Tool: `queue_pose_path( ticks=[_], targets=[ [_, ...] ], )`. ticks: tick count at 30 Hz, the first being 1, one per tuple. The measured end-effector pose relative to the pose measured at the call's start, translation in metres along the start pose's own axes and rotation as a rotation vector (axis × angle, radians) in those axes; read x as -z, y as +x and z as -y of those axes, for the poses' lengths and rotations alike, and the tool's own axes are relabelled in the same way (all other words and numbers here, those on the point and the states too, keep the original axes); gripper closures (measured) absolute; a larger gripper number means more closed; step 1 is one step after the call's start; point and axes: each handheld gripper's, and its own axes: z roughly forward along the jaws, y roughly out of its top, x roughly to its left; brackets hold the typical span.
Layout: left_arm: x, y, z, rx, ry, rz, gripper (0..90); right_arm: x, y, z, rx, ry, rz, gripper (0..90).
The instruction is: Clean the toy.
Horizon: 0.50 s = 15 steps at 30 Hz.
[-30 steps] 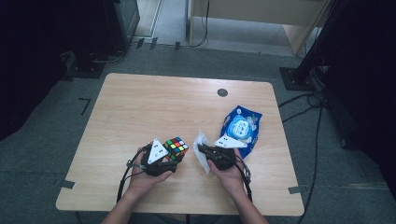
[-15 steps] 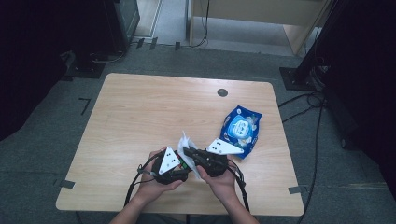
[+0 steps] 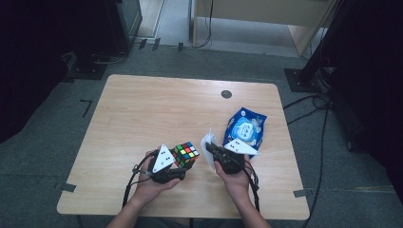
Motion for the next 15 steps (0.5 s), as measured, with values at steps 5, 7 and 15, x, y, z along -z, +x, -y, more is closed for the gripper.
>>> queue_pose_path(
  ticks=[5,7,15],
  targets=[
    [-0.007,-0.007,0.001,-0.017,0.02,0.003,34.1,0.013,0.029,-0.02,0.023,-0.065,-0.153,88.1],
    [-0.009,-0.012,0.001,-0.033,0.027,0.012,34.1,0.013,0.038,-0.022,0.025,-0.073,-0.207,88.0],
    [-0.006,-0.018,-0.002,-0.037,-0.002,0.037,34.1,-0.001,0.041,-0.005,-0.016,-0.034,-0.21,87.8]
  ],
)
